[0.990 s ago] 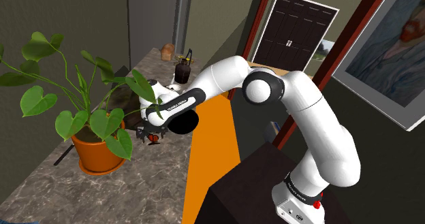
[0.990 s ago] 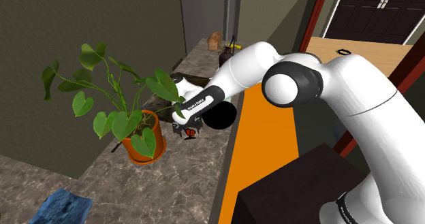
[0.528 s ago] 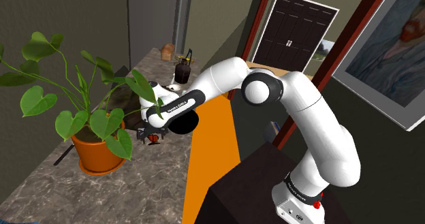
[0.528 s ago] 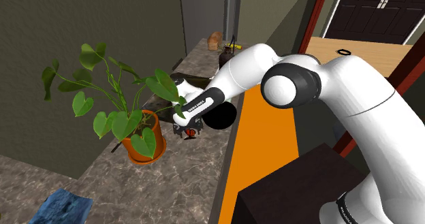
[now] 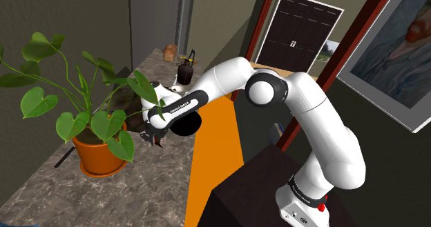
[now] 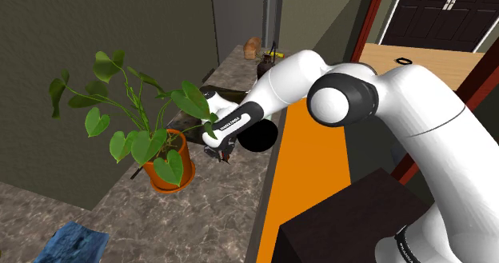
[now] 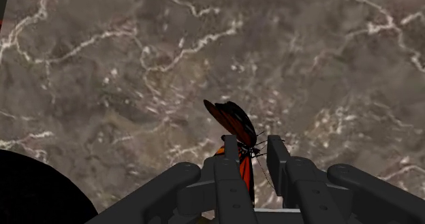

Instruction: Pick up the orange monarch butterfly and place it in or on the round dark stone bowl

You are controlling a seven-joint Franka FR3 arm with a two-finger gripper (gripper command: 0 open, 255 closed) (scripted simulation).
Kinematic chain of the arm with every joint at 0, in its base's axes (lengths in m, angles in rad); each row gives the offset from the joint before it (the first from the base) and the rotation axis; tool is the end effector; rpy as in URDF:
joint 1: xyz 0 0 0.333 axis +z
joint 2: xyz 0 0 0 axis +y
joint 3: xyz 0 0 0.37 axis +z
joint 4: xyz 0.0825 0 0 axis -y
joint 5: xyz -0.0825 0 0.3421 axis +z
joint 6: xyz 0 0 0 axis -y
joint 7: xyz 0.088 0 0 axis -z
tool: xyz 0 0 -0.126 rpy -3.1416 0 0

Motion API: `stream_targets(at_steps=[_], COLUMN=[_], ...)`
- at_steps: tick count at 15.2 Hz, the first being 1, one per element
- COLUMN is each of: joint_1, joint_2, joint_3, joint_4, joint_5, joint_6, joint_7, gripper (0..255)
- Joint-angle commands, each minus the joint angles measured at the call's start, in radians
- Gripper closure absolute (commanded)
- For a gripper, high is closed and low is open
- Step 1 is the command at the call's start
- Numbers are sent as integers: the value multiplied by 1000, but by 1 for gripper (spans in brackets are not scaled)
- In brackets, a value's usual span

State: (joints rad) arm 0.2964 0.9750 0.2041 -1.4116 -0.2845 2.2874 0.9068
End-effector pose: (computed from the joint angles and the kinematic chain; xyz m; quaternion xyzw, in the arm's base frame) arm 0.6564 0.3085 0.1545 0.9886 -0.1453 -0.0167 0.0370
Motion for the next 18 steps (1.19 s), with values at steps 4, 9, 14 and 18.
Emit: stream_targets(at_steps=[4,9,14,18], joint_1=[-2,-9,-15,-20], joint_2=[-3,-57,-107,-144], joint_3=[-2,7,16,22], joint_4=[-5,-28,-45,-54], joint_5=[0,7,16,23], joint_6=[-6,-36,-69,-98], joint_7=[0,-4,-8,-13], gripper=[255,255,255,255])
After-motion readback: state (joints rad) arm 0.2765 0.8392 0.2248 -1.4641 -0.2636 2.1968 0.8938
